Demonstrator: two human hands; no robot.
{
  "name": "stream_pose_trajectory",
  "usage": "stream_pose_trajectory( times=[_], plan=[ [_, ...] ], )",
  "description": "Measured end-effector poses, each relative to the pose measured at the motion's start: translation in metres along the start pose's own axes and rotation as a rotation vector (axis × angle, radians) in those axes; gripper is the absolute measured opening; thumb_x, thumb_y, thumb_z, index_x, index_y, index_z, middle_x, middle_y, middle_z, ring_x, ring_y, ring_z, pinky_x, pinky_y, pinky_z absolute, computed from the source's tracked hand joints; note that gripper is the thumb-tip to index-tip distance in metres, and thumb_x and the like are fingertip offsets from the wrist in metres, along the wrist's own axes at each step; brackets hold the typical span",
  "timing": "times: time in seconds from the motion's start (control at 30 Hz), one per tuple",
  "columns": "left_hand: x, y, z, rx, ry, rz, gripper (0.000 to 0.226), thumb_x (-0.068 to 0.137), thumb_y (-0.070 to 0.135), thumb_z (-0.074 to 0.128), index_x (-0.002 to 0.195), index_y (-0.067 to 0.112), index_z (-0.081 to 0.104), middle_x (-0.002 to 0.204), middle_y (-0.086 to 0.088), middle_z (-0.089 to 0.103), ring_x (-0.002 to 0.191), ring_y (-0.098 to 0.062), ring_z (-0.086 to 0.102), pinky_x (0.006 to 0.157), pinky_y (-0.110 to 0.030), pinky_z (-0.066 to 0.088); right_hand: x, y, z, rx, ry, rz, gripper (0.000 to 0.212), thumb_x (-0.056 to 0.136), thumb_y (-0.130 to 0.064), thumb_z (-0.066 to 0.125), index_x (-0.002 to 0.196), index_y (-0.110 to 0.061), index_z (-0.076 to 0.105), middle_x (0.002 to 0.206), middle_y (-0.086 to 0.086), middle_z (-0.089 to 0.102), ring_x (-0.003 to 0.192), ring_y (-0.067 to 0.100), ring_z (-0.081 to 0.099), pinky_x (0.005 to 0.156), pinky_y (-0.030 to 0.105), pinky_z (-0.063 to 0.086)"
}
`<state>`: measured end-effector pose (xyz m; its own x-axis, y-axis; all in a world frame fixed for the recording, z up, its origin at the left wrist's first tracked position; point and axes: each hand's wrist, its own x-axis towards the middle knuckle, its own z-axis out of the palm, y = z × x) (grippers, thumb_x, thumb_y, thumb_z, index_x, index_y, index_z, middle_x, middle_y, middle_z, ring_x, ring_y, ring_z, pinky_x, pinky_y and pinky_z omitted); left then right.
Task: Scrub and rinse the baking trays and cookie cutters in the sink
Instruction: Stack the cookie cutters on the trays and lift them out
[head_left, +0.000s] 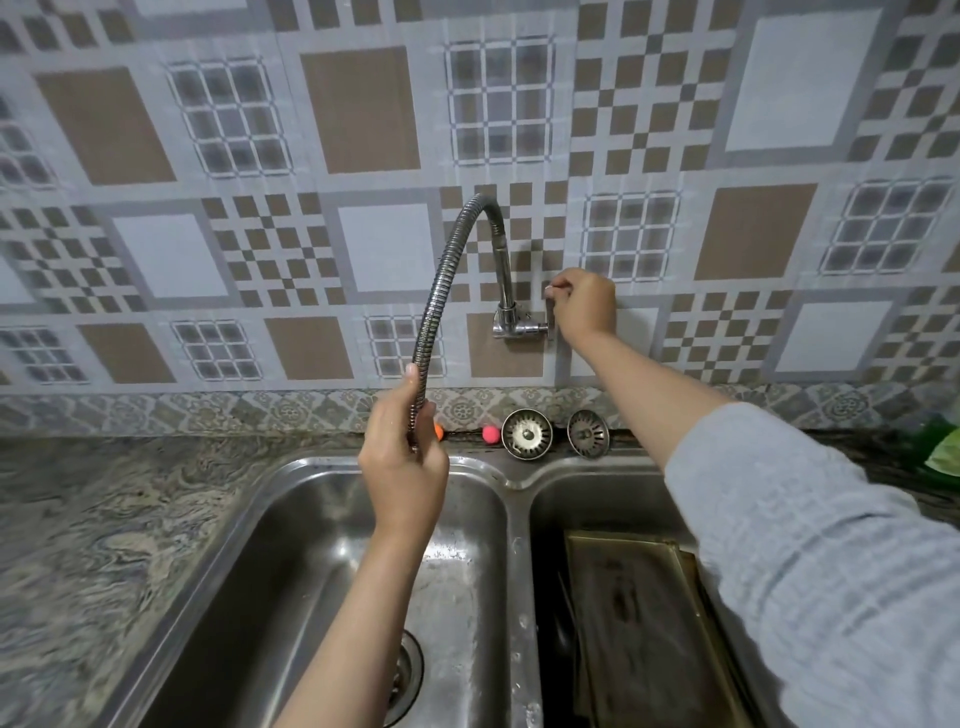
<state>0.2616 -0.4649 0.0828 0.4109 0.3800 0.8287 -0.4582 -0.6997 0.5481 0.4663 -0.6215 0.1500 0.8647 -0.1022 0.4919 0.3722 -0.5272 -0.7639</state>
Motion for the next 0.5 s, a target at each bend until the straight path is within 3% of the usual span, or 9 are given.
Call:
stream_pose_trajectory(
  times=[0.1, 0.2, 0.33, 0.4, 0.5],
  plan=[
    [-0.001, -0.012, 0.006, -0.043, -0.055, -0.065, 0.047, 0.086, -0.008, 0.058, 0.126, 0.015, 0.052, 0.104, 0.004, 0.059, 0.092, -0.010, 0.063, 0.081, -0.032, 0.056, 0.000, -0.002, -0.001, 0.003, -0.014, 0.012, 0.017, 0.091, 0.000, 0.052, 0.088, 0.001, 0.069, 0.093, 0.011, 0.070, 0.087, 0.022, 0.065, 0.072, 0.023, 0.048],
    [-0.002, -0.019, 0.011, -0.047, -0.111, -0.112, 0.050, 0.086, -0.008, 0.056, 0.128, 0.018, 0.048, 0.105, -0.004, 0.061, 0.095, -0.019, 0.064, 0.081, -0.046, 0.056, -0.003, -0.003, -0.004, -0.002, -0.047, 0.018, 0.019, 0.091, 0.000, 0.051, 0.100, 0.001, 0.069, 0.099, 0.014, 0.069, 0.091, 0.022, 0.064, 0.080, 0.025, 0.049],
    [-0.001, -0.021, 0.010, -0.039, -0.152, -0.122, 0.042, 0.090, 0.000, 0.054, 0.131, 0.009, 0.048, 0.106, -0.010, 0.063, 0.096, -0.021, 0.063, 0.082, -0.047, 0.054, -0.027, -0.002, -0.025, -0.072, -0.193, -0.036, 0.042, 0.089, 0.001, 0.052, 0.131, -0.007, 0.054, 0.119, 0.011, 0.062, 0.099, 0.017, 0.059, 0.089, 0.023, 0.045],
    [-0.002, -0.016, 0.008, -0.064, -0.149, -0.138, 0.049, 0.088, -0.004, 0.051, 0.135, 0.010, 0.045, 0.111, -0.006, 0.060, 0.101, -0.016, 0.060, 0.088, -0.045, 0.053, -0.052, 0.004, -0.042, -0.086, -0.265, -0.049, 0.047, 0.088, 0.002, 0.053, 0.134, -0.010, 0.051, 0.122, 0.013, 0.060, 0.086, 0.014, 0.060, 0.081, 0.022, 0.048],
    [-0.012, 0.001, 0.004, -0.047, -0.102, -0.123, 0.066, 0.081, -0.016, 0.048, 0.141, 0.011, 0.039, 0.121, -0.006, 0.045, 0.109, -0.001, 0.049, 0.096, -0.033, 0.049, -0.102, 0.029, -0.067, -0.136, -0.387, 0.004, 0.043, 0.087, -0.001, 0.058, 0.129, -0.012, 0.055, 0.124, 0.012, 0.060, 0.090, 0.014, 0.061, 0.086, 0.025, 0.049]
  ],
)
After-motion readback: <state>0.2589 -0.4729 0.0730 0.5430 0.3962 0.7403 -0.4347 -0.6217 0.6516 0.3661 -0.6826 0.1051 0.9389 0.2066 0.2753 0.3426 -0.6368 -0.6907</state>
